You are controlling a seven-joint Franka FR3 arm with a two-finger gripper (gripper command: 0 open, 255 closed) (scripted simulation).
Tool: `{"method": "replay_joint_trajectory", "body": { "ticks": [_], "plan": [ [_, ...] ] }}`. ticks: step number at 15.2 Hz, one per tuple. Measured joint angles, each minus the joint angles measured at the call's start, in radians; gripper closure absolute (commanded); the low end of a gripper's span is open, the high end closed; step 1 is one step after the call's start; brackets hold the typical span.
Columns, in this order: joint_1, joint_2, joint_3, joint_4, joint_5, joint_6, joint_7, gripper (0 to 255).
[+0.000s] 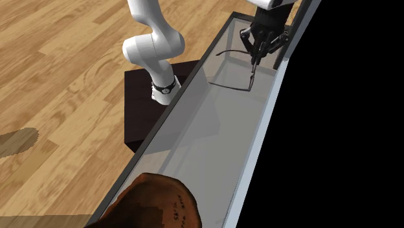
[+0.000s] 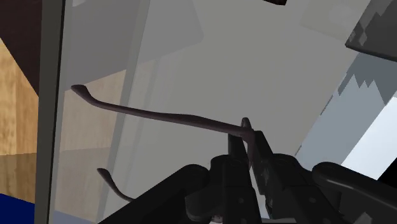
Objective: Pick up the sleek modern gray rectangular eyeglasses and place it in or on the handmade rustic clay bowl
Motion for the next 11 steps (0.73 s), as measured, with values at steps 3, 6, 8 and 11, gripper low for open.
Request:
{"method": "replay_joint_trajectory", "body": {
  "ticks": [3, 6, 8, 11],
  "plan": [
    [-0.006, 0.013, -0.005, 0.049, -0.009, -0.038, 0.000, 255],
    [-0.012, 0.031, -0.004, 0.104, -0.016, -0.075, 0.008, 255],
    [-0.015, 0.040, -0.004, 0.137, -0.021, -0.100, 0.011, 255],
    [-0.022, 0.057, -0.007, 0.194, -0.030, -0.141, 0.012, 255]
  ]
}}
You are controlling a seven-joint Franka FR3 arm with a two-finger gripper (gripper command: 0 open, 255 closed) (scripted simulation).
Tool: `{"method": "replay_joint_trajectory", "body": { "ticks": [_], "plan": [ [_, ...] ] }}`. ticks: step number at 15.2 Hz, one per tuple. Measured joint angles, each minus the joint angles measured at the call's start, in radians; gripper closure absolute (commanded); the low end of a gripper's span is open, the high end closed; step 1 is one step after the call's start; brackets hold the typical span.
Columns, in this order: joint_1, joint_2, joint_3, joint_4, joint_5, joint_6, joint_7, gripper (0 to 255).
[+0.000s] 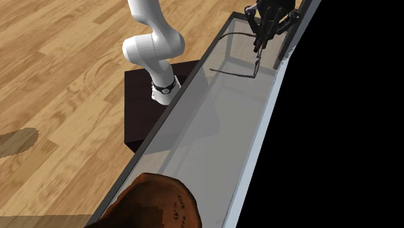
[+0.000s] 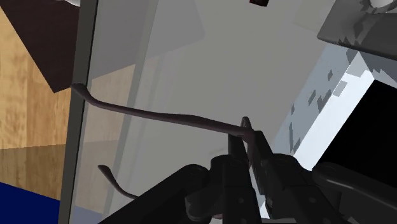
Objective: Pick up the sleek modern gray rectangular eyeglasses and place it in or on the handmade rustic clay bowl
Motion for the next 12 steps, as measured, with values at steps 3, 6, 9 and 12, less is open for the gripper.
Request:
{"method": "replay_joint_trajectory", "body": {
  "ticks": [3, 6, 9, 12],
  "plan": [
    [-0.005, 0.017, 0.000, 0.056, -0.007, -0.041, 0.005, 255],
    [-0.013, 0.045, 0.006, 0.123, -0.019, -0.081, 0.013, 255],
    [-0.019, 0.060, 0.001, 0.160, -0.028, -0.105, 0.008, 255],
    [-0.036, 0.079, -0.040, 0.159, -0.051, -0.094, -0.051, 255]
  ]
}}
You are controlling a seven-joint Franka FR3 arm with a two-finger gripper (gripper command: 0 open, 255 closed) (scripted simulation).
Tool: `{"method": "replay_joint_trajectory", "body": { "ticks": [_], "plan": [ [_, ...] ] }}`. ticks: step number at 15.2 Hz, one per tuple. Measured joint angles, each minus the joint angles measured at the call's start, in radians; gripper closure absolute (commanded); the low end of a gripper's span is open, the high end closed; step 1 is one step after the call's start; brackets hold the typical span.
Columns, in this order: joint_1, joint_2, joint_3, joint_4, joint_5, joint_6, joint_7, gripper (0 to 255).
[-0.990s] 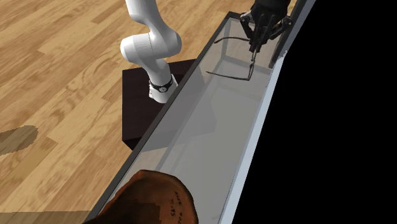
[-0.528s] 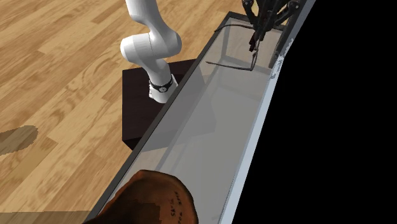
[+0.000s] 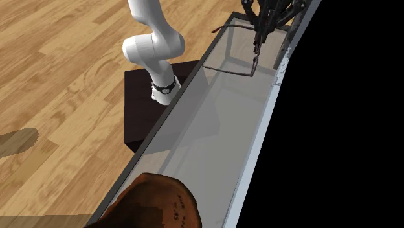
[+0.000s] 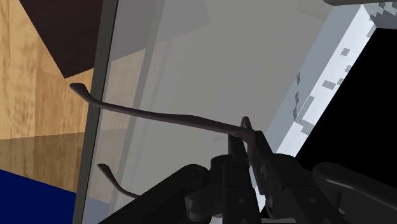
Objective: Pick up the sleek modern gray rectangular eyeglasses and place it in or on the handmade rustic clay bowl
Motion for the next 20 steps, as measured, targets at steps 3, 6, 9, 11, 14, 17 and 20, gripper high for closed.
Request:
{"method": "replay_joint_trajectory", "body": {
  "ticks": [3, 6, 9, 11, 14, 17, 20],
  "plan": [
    [-0.020, 0.037, -0.030, 0.014, -0.028, 0.015, -0.051, 255],
    [-0.045, 0.087, -0.063, 0.051, -0.060, 0.021, -0.108, 255],
    [-0.067, 0.131, -0.093, 0.078, -0.086, 0.033, -0.160, 255],
    [-0.083, 0.170, -0.111, 0.107, -0.106, 0.039, -0.194, 255],
    [-0.106, 0.246, -0.131, 0.174, -0.141, 0.043, -0.240, 255],
    [-0.126, 0.307, -0.151, 0.227, -0.167, 0.048, -0.281, 255],
    [-0.140, 0.392, -0.163, 0.323, -0.199, 0.032, -0.314, 255]
  ]
}}
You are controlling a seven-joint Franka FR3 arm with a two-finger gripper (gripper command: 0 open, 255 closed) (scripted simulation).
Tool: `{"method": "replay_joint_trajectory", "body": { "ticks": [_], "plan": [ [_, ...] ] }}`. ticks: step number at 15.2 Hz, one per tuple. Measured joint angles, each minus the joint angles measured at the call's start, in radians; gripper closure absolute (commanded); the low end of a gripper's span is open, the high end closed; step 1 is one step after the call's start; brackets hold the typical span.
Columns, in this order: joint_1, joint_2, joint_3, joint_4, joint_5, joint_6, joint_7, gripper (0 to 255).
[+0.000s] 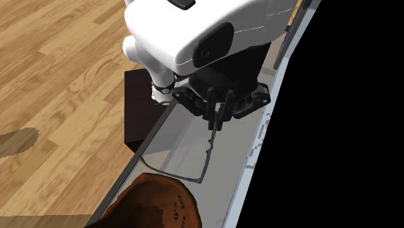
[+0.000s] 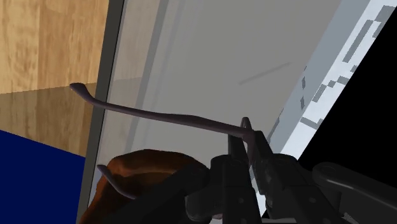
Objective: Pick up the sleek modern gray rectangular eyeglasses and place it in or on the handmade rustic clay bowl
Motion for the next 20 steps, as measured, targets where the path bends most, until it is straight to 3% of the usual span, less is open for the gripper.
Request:
{"method": "replay_joint_trajectory", "body": {
  "ticks": [7, 9, 10, 20],
  "plan": [
    [-0.020, 0.239, -0.031, 0.290, -0.085, -0.060, -0.089, 255],
    [0.017, 0.384, -0.036, 0.512, -0.140, -0.138, -0.106, 255],
    [0.020, 0.422, -0.042, 0.565, -0.152, -0.156, -0.119, 255],
    [-0.062, 0.286, -0.044, 0.206, -0.092, 0.072, -0.129, 255]
  ]
}}
